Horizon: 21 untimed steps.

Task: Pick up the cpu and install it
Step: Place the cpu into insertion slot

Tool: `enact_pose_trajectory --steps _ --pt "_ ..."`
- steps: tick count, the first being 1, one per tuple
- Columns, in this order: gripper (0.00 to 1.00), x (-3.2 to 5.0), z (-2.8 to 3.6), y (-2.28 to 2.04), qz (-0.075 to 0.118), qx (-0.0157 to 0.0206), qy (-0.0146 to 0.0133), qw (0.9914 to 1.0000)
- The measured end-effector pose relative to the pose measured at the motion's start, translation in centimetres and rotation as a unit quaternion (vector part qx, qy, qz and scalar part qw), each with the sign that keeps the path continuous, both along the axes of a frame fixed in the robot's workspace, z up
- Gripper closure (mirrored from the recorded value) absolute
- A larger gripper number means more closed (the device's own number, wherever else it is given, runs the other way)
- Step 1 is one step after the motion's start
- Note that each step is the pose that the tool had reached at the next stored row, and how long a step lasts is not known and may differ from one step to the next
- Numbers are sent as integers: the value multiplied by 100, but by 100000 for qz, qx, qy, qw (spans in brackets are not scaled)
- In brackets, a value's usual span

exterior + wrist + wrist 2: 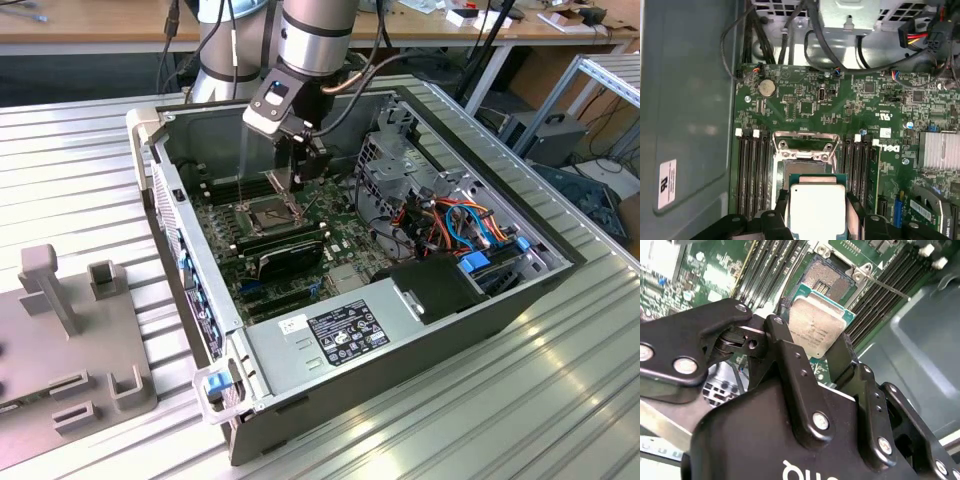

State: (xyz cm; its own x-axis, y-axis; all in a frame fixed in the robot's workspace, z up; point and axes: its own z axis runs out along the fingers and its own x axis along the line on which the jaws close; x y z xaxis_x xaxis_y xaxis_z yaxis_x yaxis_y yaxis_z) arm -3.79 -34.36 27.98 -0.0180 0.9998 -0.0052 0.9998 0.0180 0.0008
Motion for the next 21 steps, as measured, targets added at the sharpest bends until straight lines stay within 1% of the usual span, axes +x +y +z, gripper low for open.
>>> enact_pose_trajectory --steps 1,2,9,13,14,21 --pt "46 0 -8 0 -1918 -4 3 99982" --pt "46 0 -9 2 -2268 -5 2 99974" --pt "46 -1 -10 4 -2332 9 5 99973" --pt "46 -1 -12 4 -1977 225 5 99980" --pt "46 -1 -12 4 -1661 233 9 99986" --pt "46 -1 -17 4 -1404 237 8 99990"
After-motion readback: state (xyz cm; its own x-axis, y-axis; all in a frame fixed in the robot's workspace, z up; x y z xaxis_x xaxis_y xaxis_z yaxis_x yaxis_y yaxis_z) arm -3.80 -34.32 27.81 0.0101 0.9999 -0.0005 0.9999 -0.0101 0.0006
